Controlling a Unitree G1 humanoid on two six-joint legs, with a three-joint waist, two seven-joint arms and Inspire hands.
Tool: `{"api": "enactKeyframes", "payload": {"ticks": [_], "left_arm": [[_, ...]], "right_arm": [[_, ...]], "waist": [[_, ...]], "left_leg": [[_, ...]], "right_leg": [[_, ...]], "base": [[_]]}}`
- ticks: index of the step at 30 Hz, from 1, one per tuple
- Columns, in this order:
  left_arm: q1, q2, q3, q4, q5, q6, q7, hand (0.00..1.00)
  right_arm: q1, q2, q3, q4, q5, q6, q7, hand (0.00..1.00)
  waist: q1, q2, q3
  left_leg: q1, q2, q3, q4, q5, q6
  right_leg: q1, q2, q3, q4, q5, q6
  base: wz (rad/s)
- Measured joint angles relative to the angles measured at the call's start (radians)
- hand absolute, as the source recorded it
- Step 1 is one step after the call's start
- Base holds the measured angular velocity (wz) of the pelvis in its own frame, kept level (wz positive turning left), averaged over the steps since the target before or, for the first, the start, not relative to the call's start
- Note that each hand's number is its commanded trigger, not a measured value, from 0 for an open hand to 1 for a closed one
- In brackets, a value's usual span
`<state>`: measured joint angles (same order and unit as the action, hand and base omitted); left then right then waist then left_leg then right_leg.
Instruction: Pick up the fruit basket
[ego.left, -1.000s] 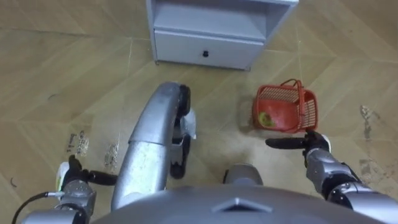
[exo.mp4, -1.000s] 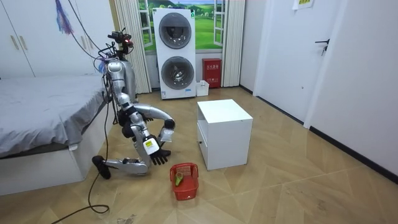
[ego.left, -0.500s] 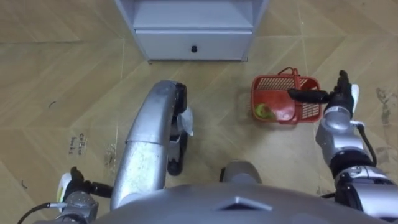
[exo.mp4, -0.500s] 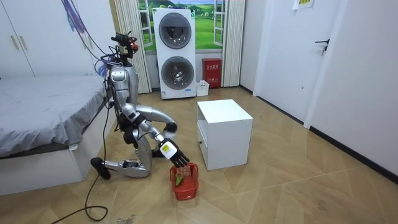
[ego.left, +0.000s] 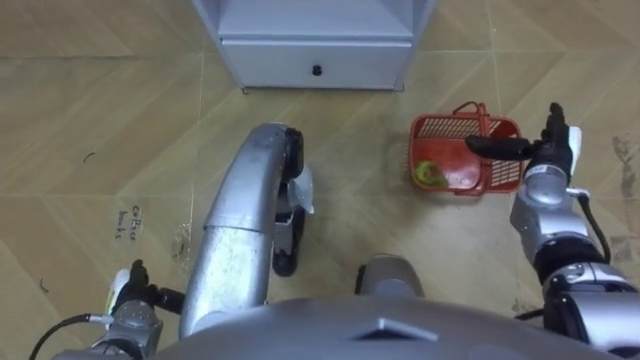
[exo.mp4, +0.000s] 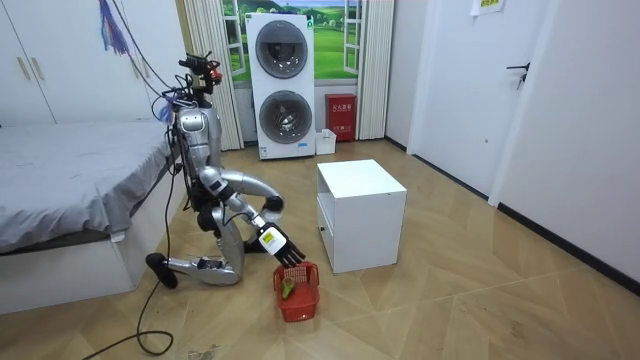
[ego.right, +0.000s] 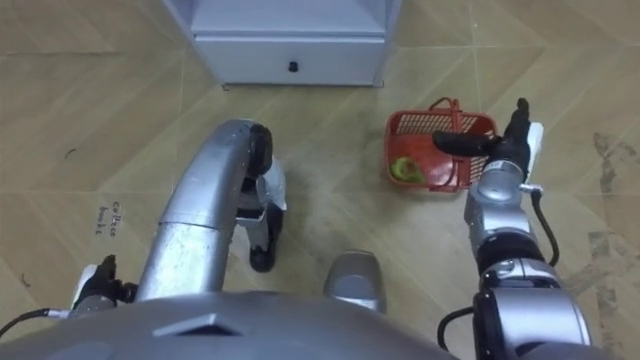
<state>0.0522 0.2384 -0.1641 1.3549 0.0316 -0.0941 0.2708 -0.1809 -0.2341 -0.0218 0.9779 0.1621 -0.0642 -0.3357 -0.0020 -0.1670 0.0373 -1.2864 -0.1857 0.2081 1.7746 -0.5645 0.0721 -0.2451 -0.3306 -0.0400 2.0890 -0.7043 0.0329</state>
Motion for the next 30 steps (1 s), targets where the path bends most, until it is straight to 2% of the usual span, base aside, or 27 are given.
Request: {"api": "enactKeyframes", "payload": {"ticks": [5, 11, 16, 19, 21, 24, 26, 30], "left_arm": [[0.009, 0.013, -0.005, 0.003, -0.001, 0.003, -0.028, 0.00], [0.001, 0.023, -0.005, 0.003, -0.002, 0.010, -0.071, 0.00], [0.023, 0.032, -0.006, 0.002, -0.002, 0.026, -0.090, 0.00], [0.020, 0.037, -0.006, -0.001, -0.002, 0.039, -0.110, 0.00], [0.019, 0.039, -0.011, -0.002, -0.002, 0.038, -0.110, 0.00], [0.020, 0.044, -0.017, -0.002, -0.002, 0.036, -0.113, 0.00], [0.029, 0.048, -0.019, -0.005, -0.002, 0.036, -0.121, 0.00], [0.050, 0.052, -0.038, -0.016, -0.003, 0.038, -0.139, 0.00]], "right_arm": [[-0.063, -0.021, 0.001, 0.083, 0.029, 0.002, 0.020, 0.00], [-0.096, -0.099, 0.038, 0.147, 0.049, 0.001, 0.067, 0.00], [-0.097, -0.155, 0.042, 0.183, 0.098, 0.001, 0.091, 0.00], [-0.098, -0.175, 0.043, 0.205, 0.119, 0.001, 0.097, 0.00], [-0.115, -0.193, 0.056, 0.251, 0.144, 0.001, 0.108, 0.00], [-0.119, -0.213, 0.071, 0.295, 0.152, 0.000, 0.134, 0.00], [-0.119, -0.220, 0.071, 0.312, 0.172, 0.001, 0.147, 0.00], [-0.119, -0.234, 0.073, 0.348, 0.228, 0.002, 0.174, 0.00]], "waist": [[0.014, 0.021, -0.0015], [0.068, 0.019, 0.0043], [0.103, 0.028, 0.0084], [0.120, 0.043, 0.0142], [0.130, 0.063, 0.0167], [0.145, 0.074, 0.0169], [0.147, 0.083, 0.0129], [0.147, 0.099, 0.0119]], "left_leg": [[-0.028, 0.001, 0.001, 0.000, 0.001, -0.001], [-0.047, 0.004, 0.008, -0.003, 0.001, 0.000], [-0.069, 0.010, 0.012, -0.003, 0.002, 0.002], [-0.083, 0.014, 0.017, -0.002, 0.005, 0.007], [-0.084, 0.017, 0.026, -0.003, 0.008, 0.012], [-0.089, 0.018, 0.036, -0.008, 0.010, 0.017], [-0.097, 0.019, 0.040, -0.009, 0.012, 0.020], [-0.105, 0.019, 0.043, -0.010, 0.016, 0.025]], "right_leg": [[-0.024, 0.000, -0.001, -0.001, -0.001, 0.001], [-0.049, -0.005, 0.000, 0.000, -0.001, 0.002], [-0.077, -0.005, 0.005, 0.005, -0.002, 0.003], [-0.093, -0.007, 0.006, 0.008, -0.005, 0.010], [-0.100, -0.013, 0.007, 0.008, -0.005, 0.010], [-0.110, -0.019, 0.008, 0.013, -0.005, 0.010], [-0.120, -0.020, 0.009, 0.016, -0.005, 0.011], [-0.128, -0.022, 0.008, 0.019, -0.006, 0.012]], "base": [[0.02], [0.01], [-0.01], [0.01], [0.00], [0.00], [0.00], [0.01]]}}
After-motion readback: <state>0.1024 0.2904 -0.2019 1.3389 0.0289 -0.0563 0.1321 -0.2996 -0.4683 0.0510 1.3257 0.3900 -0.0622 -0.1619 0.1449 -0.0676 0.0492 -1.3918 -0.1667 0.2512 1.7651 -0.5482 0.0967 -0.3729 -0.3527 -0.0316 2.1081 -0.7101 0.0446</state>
